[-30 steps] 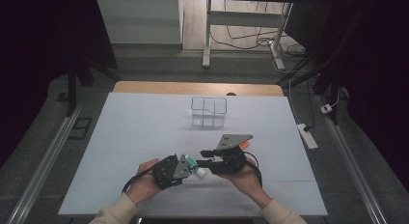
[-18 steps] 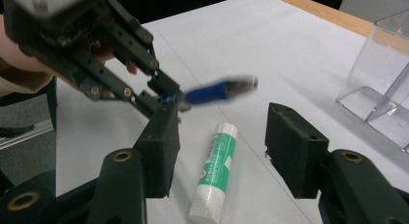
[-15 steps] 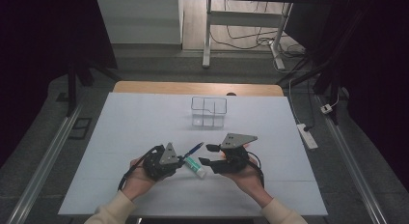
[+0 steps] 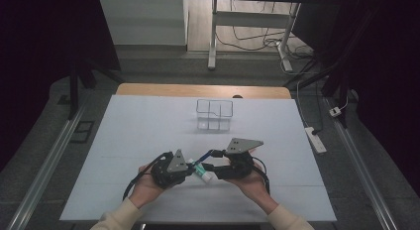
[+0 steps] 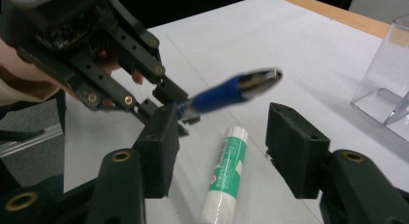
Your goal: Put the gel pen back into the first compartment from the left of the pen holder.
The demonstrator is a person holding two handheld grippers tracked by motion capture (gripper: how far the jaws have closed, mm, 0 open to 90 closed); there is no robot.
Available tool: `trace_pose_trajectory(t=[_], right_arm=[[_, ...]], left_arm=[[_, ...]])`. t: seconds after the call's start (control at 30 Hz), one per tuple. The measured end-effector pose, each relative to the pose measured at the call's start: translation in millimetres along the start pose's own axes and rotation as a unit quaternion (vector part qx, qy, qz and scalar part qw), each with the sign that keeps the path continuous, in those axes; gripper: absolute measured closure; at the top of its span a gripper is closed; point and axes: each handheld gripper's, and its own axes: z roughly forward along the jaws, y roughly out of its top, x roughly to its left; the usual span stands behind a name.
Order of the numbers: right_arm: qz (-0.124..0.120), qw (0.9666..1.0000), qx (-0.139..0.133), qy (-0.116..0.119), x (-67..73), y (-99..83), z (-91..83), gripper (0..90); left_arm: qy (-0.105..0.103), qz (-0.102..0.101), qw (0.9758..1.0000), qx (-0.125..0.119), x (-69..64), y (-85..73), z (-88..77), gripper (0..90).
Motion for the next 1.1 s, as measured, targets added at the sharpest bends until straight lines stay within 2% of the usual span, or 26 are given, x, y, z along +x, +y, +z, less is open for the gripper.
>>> trace_pose_trajectory(t=[0.17, 0.33, 0.43, 0.57, 0.63, 0.73, 0.8, 0.97, 1.1], right_arm=[[0.004, 0.9999, -0.010, 0.003, 0.2, 0.0, -0.5, 53.3], [0.018, 0.9997, -0.011, 0.012, -1.0, -1.0, 0.8, 62.1], [0.030, 0.9990, -0.010, 0.032, -3.0, -1.5, 1.5, 66.6], [0.026, 0.9981, -0.013, 0.054, -1.3, -0.8, 2.5, 71.6], [0.024, 0.9979, -0.016, 0.058, -0.3, -0.5, 2.7, 72.9], [0.023, 0.9972, -0.021, 0.068, 0.3, -0.1, 2.6, 75.9], [0.024, 0.9959, -0.025, 0.083, 0.7, -0.2, 2.9, 78.5], [0.014, 0.9967, -0.025, 0.076, 2.1, 0.0, 2.2, 78.7], [0.015, 0.9972, -0.032, 0.066, -0.1, 0.0, -0.6, 78.8]], left_arm=[[-0.004, 0.004, 1.0000, 0.006, -3.0, 0.8, 3.4, 78.5], [-0.006, 0.015, 0.9998, 0.014, -6.9, 1.6, 7.4, 78.4], [-0.005, 0.018, 0.9996, 0.019, -7.9, 1.6, 8.2, 78.3], [-0.004, 0.024, 0.9994, 0.024, -8.9, 1.8, 8.7, 78.0], [-0.003, 0.024, 0.9994, 0.024, -8.8, 1.7, 8.4, 77.8], [-0.001, 0.018, 0.9996, 0.020, -8.1, 1.4, 8.4, 76.6], [0.003, 0.015, 0.9997, 0.020, -7.9, 1.3, 8.7, 74.8], [0.002, 0.007, 0.9999, 0.015, -7.1, 0.8, 8.8, 71.4], [0.003, -0.006, 0.9999, 0.010, -4.5, -0.4, 7.5, 62.1]])
